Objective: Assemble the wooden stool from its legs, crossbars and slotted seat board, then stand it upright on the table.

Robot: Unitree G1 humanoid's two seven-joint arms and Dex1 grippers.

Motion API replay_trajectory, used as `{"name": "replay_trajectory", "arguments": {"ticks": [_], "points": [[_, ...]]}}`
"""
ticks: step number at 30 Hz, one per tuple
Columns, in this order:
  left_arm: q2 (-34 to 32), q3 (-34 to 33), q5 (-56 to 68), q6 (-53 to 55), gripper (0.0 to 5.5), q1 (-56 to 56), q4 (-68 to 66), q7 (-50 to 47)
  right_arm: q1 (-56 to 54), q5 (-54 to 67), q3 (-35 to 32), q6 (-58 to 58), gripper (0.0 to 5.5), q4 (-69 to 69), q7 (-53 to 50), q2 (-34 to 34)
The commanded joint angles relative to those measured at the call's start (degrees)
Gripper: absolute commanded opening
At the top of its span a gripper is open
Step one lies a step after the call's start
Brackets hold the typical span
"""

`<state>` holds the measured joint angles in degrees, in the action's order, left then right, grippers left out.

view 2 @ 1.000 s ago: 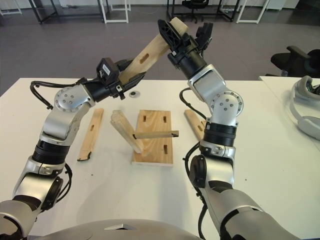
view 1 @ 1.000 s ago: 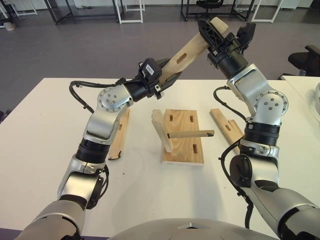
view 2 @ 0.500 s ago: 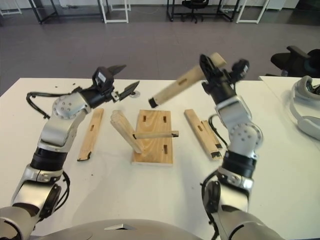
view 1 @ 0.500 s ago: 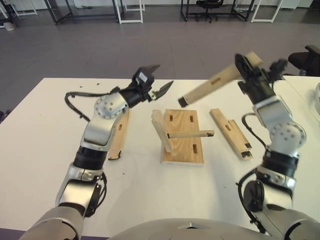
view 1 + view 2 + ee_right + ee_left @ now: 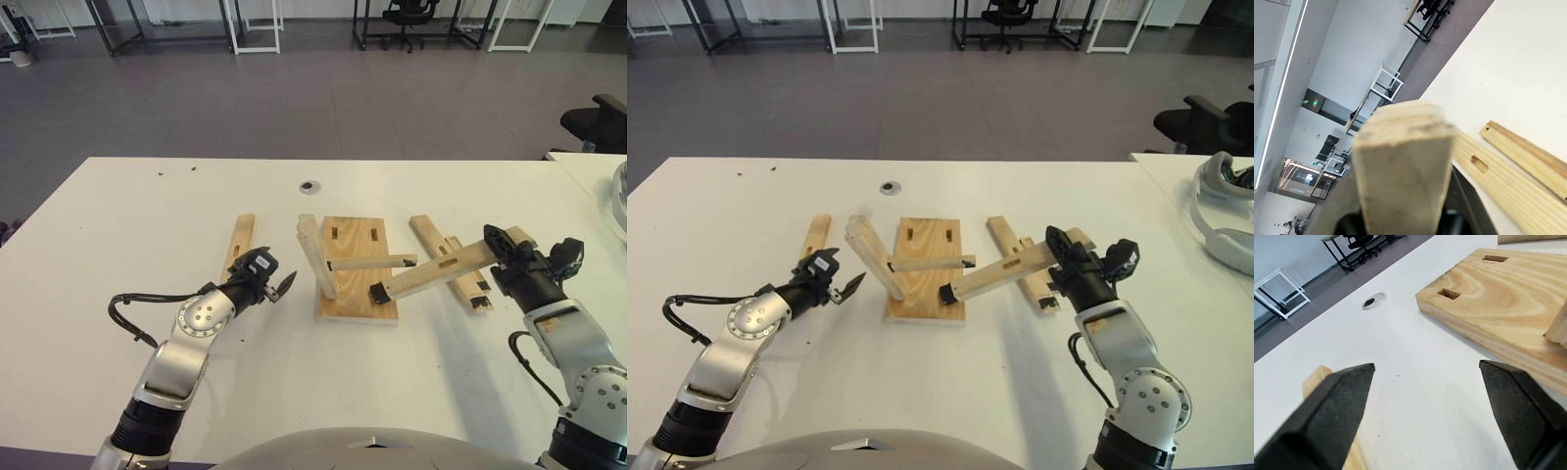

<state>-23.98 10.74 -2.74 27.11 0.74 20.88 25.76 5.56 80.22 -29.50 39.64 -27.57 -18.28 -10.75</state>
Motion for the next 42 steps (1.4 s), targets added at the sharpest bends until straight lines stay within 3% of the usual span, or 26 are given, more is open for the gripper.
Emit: {"name": "replay_trajectory", "arguments": {"ticks": [1, 8, 15, 25, 35, 36, 42], "points": [[0.62, 1.09, 0.44, 2.67, 3.94, -1.15, 2.58, 0.41, 3.08, -6.6, 2.71, 0.02, 1.01, -3.35, -3.57, -2.23], [2.57, 1.72, 2.69, 8.05, 3.94, -1.56, 7.81, 0.33, 1.24, -12.71, 3.43, -2.29, 1.01, -6.54, -7.9, -7.29], [7.46, 4.72, 6.83, 12.75, 3.94, -4.03, 10.96, -0.27, -1.15, -30.13, 16.26, -4.03, 1.01, -7.38, 1.06, -12.68], [8.84, 6.0, 7.23, 13.9, 3.94, -7.51, 9.65, -1.24, 8.78, -41.91, 22.28, -9.99, 1.03, -1.85, 10.66, -10.37], [11.42, 10.78, 7.4, 15.61, 3.94, -8.8, 11.02, -2.5, 5.53, -44.09, 25.08, -6.61, 1.04, -5.25, 12.14, -12.05], [11.43, 11.03, 7.31, 15.41, 3.94, -8.87, 10.61, -2.57, 5.07, -43.42, 25.62, -5.11, 1.44, -5.94, 12.69, -12.98], [13.85, 11.08, 6.79, 13.92, 3.94, -11.8, 7.24, -4.52, 2.84, -43.88, 29.39, 0.31, 2.49, -4.93, 20.76, -17.74]]}}
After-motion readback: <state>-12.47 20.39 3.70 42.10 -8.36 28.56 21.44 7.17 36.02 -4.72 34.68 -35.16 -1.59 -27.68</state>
